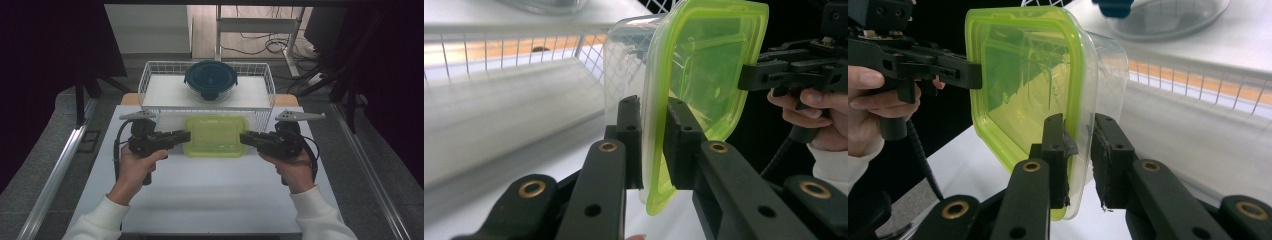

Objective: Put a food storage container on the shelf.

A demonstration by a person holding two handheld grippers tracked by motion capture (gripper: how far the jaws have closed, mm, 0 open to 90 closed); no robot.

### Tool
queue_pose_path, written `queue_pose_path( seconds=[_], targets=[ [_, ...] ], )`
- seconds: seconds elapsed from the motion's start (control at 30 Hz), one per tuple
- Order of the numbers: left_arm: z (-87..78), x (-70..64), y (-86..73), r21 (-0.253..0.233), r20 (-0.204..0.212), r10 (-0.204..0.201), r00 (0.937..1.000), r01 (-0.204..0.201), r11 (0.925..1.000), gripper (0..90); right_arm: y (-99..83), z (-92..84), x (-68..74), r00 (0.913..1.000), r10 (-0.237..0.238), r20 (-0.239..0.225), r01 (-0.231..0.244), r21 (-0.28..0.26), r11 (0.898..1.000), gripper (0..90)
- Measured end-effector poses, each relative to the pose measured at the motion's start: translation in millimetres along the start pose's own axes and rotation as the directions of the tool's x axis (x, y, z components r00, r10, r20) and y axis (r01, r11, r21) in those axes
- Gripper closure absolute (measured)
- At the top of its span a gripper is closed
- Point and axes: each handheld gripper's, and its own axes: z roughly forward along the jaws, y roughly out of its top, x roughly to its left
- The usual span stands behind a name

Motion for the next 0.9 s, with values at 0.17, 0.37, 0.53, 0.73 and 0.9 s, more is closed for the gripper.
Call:
queue_pose_path(
  seconds=[0.17, 0.37, 0.53, 0.73, 0.9],
  targets=[
    [1.9, 4.1, 15.3, -0.004, 0.014, -0.004, 0.9999, 0.004, 1.0, 79.4, 13.8, -1.5, -5.2, 0.9999, -0.012, -0.008, 0.012, -0.01, 1.0, 75.9],
    [1.2, 9.5, 34.9, -0.016, 0.01, 0.003, 0.9999, -0.002, 0.9999, 79.4, 32.9, 1.5, -11.6, 0.9997, -0.016, -0.017, 0.015, -0.022, 1.0, 75.8],
    [-0.9, 16.1, 52.5, -0.029, 0.007, 0.008, 0.9999, -0.007, 0.9996, 79.4, 52.4, 6.4, -14.4, 0.9994, -0.03, -0.018, 0.03, -0.028, 0.999, 75.9],
    [-3.3, 26.7, 74.7, -0.043, 0.032, -0.007, 0.9995, 0.008, 0.9991, 79.4, 77.4, 8.7, -18.5, 0.9986, -0.04, -0.035, 0.038, -0.055, 0.998, 75.9],
    [-5.0, 33.8, 96.5, -0.049, 0.032, -0.019, 0.9993, 0.02, 0.9986, 79.4, 98.4, 12.4, -22.1, 0.9986, -0.034, -0.041, 0.032, -0.056, 0.998, 76.1]
  ],
)
